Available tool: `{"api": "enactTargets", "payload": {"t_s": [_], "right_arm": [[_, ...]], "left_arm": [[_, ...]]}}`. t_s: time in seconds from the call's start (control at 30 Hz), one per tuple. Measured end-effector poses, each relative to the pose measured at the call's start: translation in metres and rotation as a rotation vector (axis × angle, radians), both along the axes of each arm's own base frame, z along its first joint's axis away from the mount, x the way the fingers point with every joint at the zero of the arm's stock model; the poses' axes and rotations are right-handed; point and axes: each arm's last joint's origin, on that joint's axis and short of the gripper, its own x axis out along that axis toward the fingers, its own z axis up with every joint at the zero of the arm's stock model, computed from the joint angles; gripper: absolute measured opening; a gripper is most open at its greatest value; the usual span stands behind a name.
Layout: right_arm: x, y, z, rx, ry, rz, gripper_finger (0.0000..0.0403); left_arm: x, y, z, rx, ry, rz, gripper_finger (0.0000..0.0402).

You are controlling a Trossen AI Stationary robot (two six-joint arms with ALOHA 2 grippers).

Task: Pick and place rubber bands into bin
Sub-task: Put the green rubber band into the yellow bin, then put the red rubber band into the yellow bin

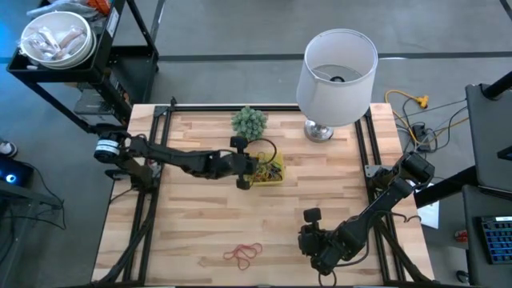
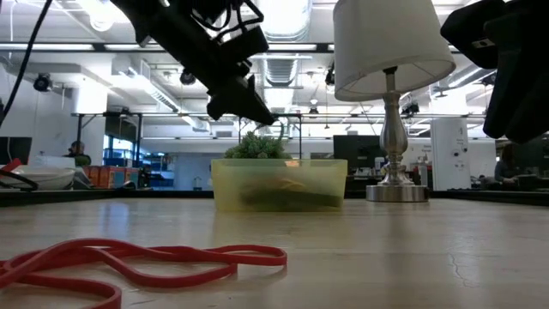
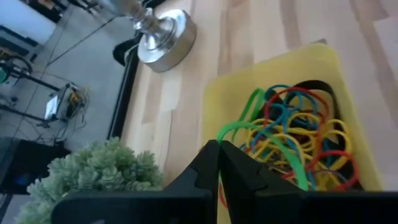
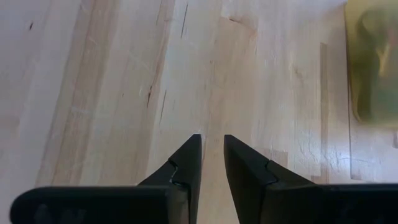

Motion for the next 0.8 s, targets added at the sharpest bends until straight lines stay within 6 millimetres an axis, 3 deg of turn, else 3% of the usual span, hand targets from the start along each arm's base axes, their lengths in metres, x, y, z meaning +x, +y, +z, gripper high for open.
{"api": "enactTargets", "payload": {"t_s": [0.33,0.63,0.8], "right_arm": [[0.000,0.000,0.000,0.000,0.000,0.000,0.0059],[0.000,0.000,0.000,0.003,-0.001,-0.004,0.0060],[-0.003,-0.003,-0.006,0.017,0.005,-0.049,0.0060]], "left_arm": [[-0.005,0.011,-0.009,-0.058,0.040,0.072,0.0003],[-0.006,0.010,-0.010,-0.054,0.058,0.068,0.0075],[-0.007,0.010,-0.012,-0.053,0.078,0.068,0.0093]]}}
